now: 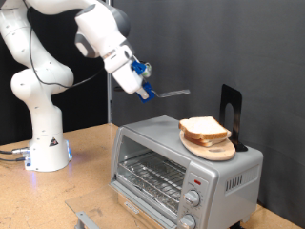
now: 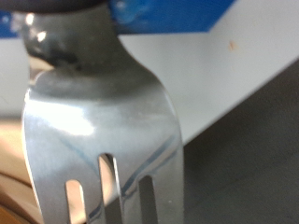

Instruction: Make a piece of toast with the oven

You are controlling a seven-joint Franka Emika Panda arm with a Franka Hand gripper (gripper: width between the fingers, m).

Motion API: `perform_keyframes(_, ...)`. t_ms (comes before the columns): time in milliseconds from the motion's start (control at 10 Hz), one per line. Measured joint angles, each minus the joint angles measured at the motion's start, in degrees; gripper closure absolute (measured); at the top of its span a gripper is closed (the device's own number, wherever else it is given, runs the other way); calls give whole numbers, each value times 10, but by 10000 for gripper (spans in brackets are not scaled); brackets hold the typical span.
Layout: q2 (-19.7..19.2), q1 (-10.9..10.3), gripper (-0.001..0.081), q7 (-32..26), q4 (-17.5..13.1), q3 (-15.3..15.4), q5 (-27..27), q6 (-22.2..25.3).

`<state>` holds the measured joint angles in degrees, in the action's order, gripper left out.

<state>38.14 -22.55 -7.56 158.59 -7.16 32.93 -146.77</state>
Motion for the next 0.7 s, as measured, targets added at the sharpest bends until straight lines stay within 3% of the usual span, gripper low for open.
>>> perform_keyframes(300,43,73,371,6,10,-6,-52,76)
perform_keyframes(500,41,70,371,6,11,-5,-37,61)
perform_keyframes(700,41,84,372,22,14,-9,-27,33)
